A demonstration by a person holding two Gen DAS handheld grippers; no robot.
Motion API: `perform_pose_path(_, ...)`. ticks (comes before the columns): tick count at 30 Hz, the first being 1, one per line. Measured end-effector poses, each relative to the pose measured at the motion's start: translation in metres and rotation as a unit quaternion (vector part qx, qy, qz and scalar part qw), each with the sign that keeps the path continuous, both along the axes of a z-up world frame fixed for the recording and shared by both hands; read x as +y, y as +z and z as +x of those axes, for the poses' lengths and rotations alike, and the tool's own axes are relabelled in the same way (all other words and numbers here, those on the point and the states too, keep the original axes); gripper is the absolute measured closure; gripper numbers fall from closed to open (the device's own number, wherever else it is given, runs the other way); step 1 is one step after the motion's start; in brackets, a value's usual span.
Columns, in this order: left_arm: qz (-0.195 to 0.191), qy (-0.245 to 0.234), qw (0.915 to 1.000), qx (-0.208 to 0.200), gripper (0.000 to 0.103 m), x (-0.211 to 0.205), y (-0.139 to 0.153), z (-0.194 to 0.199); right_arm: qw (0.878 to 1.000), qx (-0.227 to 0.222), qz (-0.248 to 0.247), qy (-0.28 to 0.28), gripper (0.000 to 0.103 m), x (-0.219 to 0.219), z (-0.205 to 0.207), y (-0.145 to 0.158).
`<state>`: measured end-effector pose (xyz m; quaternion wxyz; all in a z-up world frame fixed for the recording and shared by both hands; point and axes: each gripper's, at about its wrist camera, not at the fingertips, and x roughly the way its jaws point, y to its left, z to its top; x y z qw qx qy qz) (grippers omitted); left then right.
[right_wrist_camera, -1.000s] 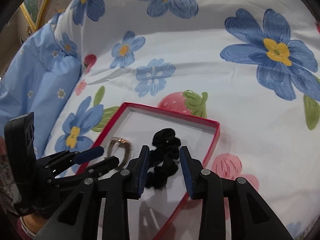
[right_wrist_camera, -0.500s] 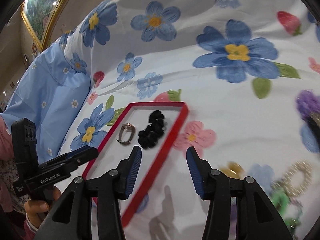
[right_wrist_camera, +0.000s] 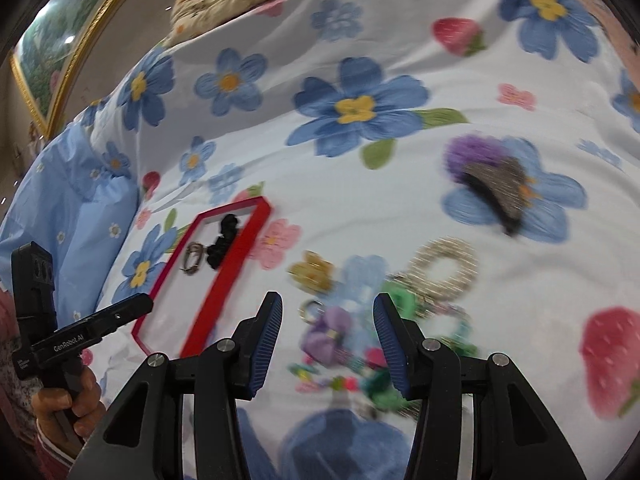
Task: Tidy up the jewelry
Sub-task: 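Move both tools back over the jewelry pile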
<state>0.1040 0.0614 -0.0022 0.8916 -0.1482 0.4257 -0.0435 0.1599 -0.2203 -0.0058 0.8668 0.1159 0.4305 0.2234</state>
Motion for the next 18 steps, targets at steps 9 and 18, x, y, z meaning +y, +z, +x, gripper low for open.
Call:
perform_pose_path(9, 0.019, -0.029, 0.9994, 0.010, 0.037, -0.026, -0.005, 0.015, 1.000, 0.015, -0.005, -0.019, 0.053, -0.022, -0.004, -0.018)
perform_pose_path(18, 0.029, -0.060, 0.9976, 0.022, 0.036, -0.045, -0.020, 0.047, 1.000, 0.020, -0.018, -0.009, 0.056, -0.016, 0.010, -0.031)
